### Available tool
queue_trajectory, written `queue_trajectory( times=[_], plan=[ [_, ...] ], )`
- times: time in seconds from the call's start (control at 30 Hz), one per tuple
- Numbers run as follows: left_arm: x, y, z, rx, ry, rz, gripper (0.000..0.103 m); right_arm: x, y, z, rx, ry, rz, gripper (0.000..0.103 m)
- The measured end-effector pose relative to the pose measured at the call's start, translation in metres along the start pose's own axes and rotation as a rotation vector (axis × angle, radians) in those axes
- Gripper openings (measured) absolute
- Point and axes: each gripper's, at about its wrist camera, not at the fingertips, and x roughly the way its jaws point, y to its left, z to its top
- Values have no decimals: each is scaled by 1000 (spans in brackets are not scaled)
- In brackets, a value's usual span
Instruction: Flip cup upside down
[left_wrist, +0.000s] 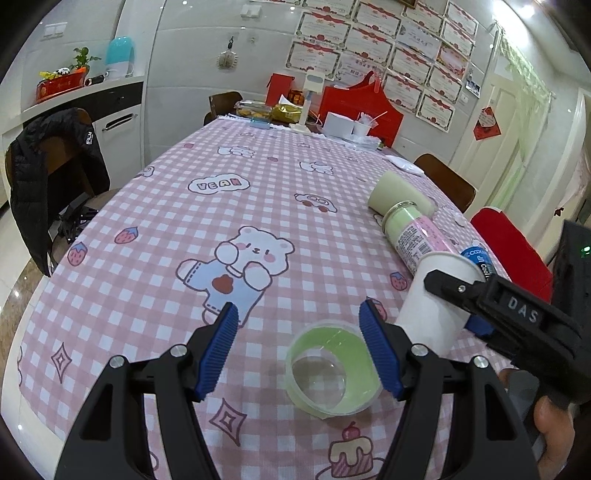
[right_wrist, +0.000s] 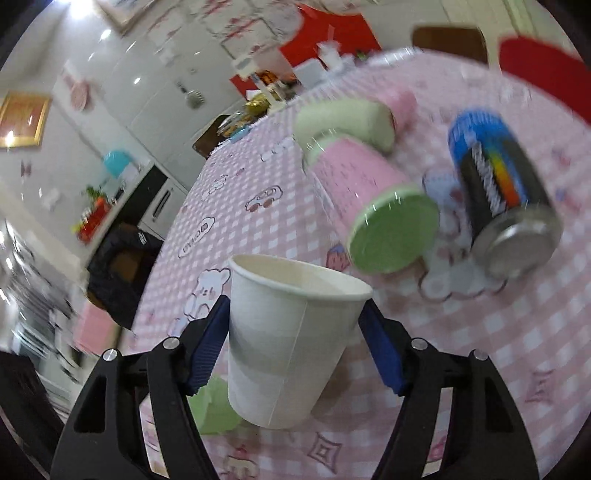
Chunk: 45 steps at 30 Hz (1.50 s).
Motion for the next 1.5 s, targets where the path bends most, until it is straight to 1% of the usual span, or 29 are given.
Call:
queue_trajectory(
  times=[0.1,0.3,0.5,0.67,0.73,0.8,0.83,0.87,1.07,1.3,1.37,1.5],
  plan=[
    [-1,0,-1,-4,-3,7,67,-8,11,-2,-115,-56,-61,67],
    [-4,-1,-6,-8,3,15,67,-7,22,-15,-281,-128,-139,67],
    [-11,-2,-12,-4,-1,26,67,-3,25,-28,-377,-151,-164,69],
    [-17,-4,-15,3,-1,27,67,-5,22,-34,-374,-133,-135,69],
    [-20,-5,-17,7,0,25,67,-9,22,-36,-365,-129,-124,75],
    [-23,-4,-19,6,-2,25,67,-13,22,-38,-348,-123,-108,77],
    [-25,-4,-19,6,-3,25,67,-14,21,-39,-337,-117,-98,82],
    [-27,-5,-19,8,-4,27,67,-17,21,-39,-327,-118,-92,83],
    [-41,-7,-24,20,-15,22,67,-34,22,-46,-302,-140,-78,86],
    [-70,-17,-24,48,-69,11,67,-68,27,-51,-295,-196,-56,88],
    [-81,-21,-24,60,-93,8,67,-79,28,-53,-299,-220,-50,95],
    [-101,-34,-24,96,-137,3,67,-105,33,-57,-327,-283,-55,95]
  ],
)
